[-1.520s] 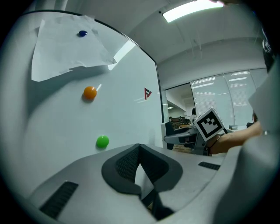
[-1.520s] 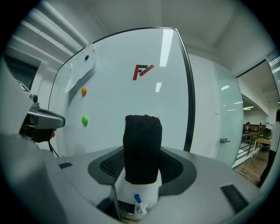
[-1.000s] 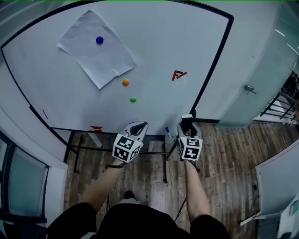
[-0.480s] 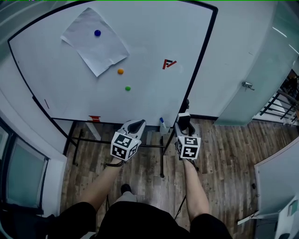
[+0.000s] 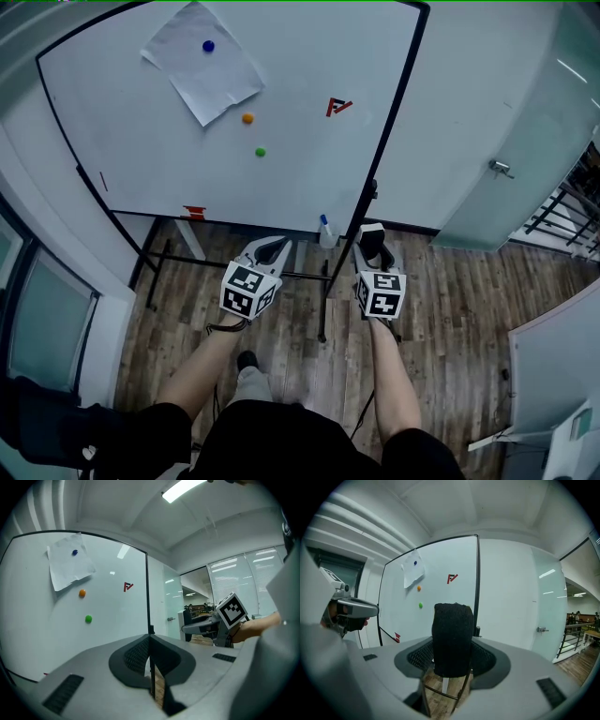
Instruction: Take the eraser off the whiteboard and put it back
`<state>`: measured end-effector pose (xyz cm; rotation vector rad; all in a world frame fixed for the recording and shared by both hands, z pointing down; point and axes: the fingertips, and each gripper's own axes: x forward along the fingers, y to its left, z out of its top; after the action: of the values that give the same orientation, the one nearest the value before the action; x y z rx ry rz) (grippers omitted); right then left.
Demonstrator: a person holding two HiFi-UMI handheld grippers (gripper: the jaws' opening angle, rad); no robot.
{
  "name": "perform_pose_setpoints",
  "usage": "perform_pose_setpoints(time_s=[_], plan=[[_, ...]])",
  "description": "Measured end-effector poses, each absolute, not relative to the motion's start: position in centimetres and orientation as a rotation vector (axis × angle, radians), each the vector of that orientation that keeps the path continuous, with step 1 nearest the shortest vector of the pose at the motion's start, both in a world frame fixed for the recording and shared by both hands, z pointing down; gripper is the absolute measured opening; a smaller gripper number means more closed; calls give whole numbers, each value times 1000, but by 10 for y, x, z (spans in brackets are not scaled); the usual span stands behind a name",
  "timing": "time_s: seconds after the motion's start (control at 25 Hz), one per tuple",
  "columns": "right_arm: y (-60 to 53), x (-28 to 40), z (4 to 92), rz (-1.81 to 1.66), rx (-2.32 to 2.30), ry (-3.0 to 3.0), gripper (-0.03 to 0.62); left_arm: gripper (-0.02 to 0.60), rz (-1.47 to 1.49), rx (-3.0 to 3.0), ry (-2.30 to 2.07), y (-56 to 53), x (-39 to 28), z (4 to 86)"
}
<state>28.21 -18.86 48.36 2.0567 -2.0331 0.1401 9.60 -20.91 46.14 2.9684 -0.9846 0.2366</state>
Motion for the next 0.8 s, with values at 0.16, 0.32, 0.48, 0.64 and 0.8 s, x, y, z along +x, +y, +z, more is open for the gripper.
perform_pose_setpoints(time_s=[0.16, 0.32, 0.48, 0.64, 0.8], plan=[[-169, 276, 482, 136, 2033, -2053, 238, 20, 239, 2958, -1009, -191, 91, 464], [-150, 272, 485, 129, 2005, -2062, 238, 19, 241, 2949, -1033, -176, 86, 466], [-139, 271, 487, 125, 1992, -2058, 238, 20, 244, 2952, -1059, -166, 81, 464], [-129, 263, 489, 126, 1979, -2070, 238, 20, 243, 2952, -1100, -159, 70, 459], [-119, 251, 489, 149, 1971, -2105, 238, 19, 225, 2929, -1143, -151, 54, 455]])
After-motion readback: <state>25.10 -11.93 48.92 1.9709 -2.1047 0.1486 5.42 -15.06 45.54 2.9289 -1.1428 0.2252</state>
